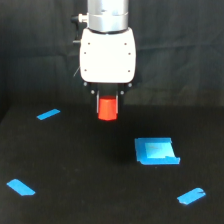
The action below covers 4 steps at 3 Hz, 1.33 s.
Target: Pick up the red object from the table
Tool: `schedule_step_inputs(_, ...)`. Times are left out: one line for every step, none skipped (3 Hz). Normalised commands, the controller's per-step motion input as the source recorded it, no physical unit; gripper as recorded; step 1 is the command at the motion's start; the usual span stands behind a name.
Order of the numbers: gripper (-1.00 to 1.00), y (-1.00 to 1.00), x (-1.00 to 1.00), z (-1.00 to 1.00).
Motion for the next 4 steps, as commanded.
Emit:
schedule_step_inputs(-1.00,0.08,0.05,0.10)
schedule_step_inputs(-0.97,-0.01,0.11,0.09)
schedule_step_inputs(-0.99,0.09,0.06,0.11)
schedule_step_inputs(-0.96,0.08,0.05,0.06)
